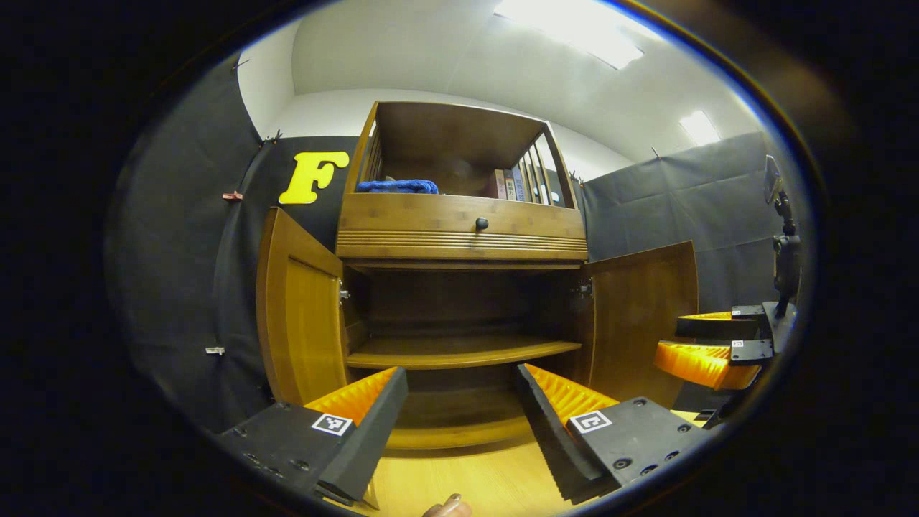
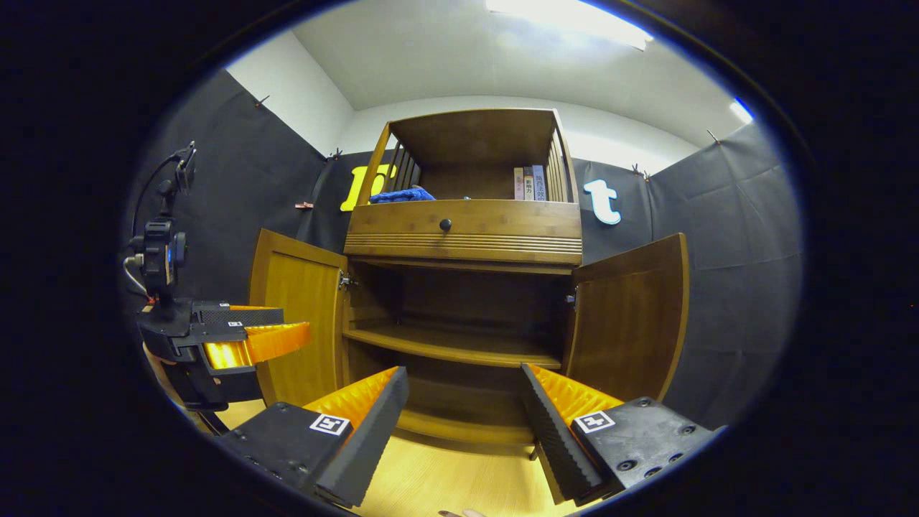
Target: Open the right door of the double-door shoe cabinet with the right hand, and open the left door with the left hand.
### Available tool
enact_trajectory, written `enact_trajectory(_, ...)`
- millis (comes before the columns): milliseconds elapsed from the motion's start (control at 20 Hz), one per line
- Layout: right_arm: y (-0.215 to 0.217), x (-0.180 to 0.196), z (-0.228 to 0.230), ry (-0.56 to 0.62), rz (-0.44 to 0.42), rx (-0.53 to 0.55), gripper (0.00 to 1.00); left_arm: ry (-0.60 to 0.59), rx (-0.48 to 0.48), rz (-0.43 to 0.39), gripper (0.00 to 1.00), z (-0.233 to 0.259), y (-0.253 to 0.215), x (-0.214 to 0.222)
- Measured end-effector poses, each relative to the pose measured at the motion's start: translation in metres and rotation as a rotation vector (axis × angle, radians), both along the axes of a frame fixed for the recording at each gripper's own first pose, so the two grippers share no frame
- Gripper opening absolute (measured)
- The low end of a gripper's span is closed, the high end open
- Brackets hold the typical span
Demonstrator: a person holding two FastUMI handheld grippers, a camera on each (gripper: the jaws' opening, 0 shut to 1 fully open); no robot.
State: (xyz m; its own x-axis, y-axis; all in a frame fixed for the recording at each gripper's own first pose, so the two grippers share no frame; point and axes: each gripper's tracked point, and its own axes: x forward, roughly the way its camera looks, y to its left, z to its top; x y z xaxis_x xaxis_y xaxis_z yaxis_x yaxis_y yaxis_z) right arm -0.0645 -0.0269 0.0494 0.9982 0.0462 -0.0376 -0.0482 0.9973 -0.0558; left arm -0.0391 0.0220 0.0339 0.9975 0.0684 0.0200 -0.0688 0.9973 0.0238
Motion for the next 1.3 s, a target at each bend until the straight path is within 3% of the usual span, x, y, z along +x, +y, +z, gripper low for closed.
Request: enact_trajectory(1300,-0.014,0.005,0.003,-0.004,-0.006,0.012,0.97,0.024,0.013,-0.039,0.96,-0.008,-0.017,0.013)
